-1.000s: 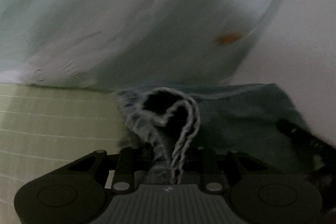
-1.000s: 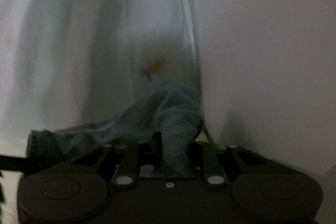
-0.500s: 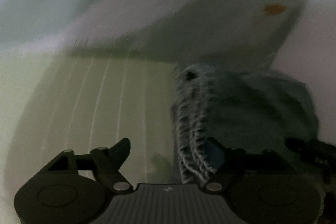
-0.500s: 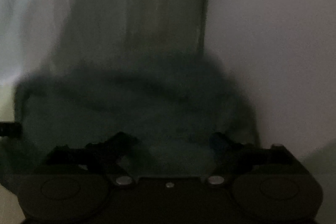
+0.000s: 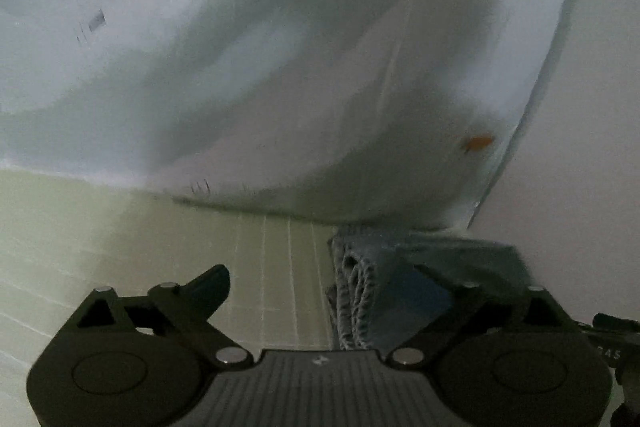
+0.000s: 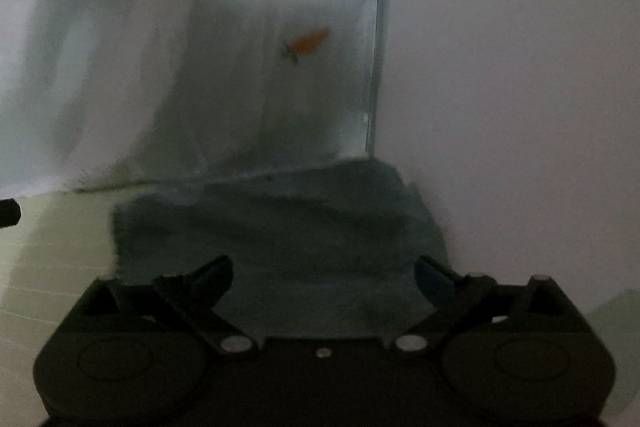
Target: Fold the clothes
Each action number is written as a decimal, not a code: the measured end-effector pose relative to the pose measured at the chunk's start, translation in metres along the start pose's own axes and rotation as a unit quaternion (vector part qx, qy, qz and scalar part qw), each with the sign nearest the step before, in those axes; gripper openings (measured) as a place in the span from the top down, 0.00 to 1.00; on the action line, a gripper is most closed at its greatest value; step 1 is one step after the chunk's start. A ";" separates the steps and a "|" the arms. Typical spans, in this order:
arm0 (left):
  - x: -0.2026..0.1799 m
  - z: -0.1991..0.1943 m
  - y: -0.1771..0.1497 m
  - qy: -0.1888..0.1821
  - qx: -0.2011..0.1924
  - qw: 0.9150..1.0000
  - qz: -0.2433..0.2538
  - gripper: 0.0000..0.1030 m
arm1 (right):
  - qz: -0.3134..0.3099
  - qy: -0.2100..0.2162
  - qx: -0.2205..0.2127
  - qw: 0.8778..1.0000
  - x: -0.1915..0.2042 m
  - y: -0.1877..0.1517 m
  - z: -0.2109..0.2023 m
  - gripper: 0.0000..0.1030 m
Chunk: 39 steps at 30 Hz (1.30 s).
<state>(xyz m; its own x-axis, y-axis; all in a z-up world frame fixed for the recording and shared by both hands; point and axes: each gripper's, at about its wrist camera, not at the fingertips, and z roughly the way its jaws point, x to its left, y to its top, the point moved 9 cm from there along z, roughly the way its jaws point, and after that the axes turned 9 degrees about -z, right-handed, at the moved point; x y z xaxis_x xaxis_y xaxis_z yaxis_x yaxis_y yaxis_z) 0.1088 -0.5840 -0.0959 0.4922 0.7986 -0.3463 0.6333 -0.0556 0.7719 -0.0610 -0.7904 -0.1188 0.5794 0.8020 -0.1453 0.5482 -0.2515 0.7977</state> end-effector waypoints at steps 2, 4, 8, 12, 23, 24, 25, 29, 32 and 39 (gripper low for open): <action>-0.003 -0.031 0.007 -0.011 -0.018 1.000 0.011 0.00 | 0.001 0.000 -0.025 1.000 0.008 0.006 -0.036 0.00; -0.005 -0.060 0.008 -0.023 -0.032 0.999 0.021 0.00 | 0.001 -0.002 -0.050 0.999 0.015 0.008 -0.068 0.00; -0.007 -0.109 0.005 -0.025 -0.049 0.997 0.048 0.00 | 0.000 -0.011 -0.083 0.997 0.030 0.002 -0.127 0.00; 0.001 -0.143 -0.007 -0.018 -0.052 0.997 0.061 0.00 | 0.005 -0.016 -0.093 0.996 0.051 -0.014 -0.175 0.00; 0.045 -0.214 -0.052 -0.054 -0.001 0.989 0.135 0.00 | 0.063 -0.054 -0.050 0.995 0.108 -0.087 -0.247 0.00; 0.050 -0.219 -0.057 -0.057 0.005 0.989 0.138 0.00 | 0.070 -0.058 -0.046 0.995 0.114 -0.094 -0.253 0.00; 0.055 -0.225 -0.061 -0.060 0.009 0.988 0.143 0.00 | 0.073 -0.062 -0.041 0.995 0.121 -0.098 -0.260 0.00; 0.073 -0.244 -0.074 -0.076 0.019 0.985 0.156 0.00 | 0.085 -0.071 -0.036 0.993 0.146 -0.111 -0.281 0.00; 0.087 -0.259 -0.083 -0.086 0.030 0.982 0.165 0.00 | 0.087 -0.074 -0.031 0.993 0.164 -0.119 -0.293 0.00; 0.113 -0.286 -0.091 -0.098 0.039 0.978 0.177 0.00 | 0.087 -0.093 -0.022 0.992 0.193 -0.136 -0.318 0.00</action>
<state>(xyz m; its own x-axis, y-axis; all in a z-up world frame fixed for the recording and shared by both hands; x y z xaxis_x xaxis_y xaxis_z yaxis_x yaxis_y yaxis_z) -0.0634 -0.3174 -0.0528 0.7894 0.5913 -0.1651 0.4419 -0.3605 0.8214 -0.2159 -0.4293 -0.0687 0.7657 0.6345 -0.1056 0.4065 -0.3501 0.8439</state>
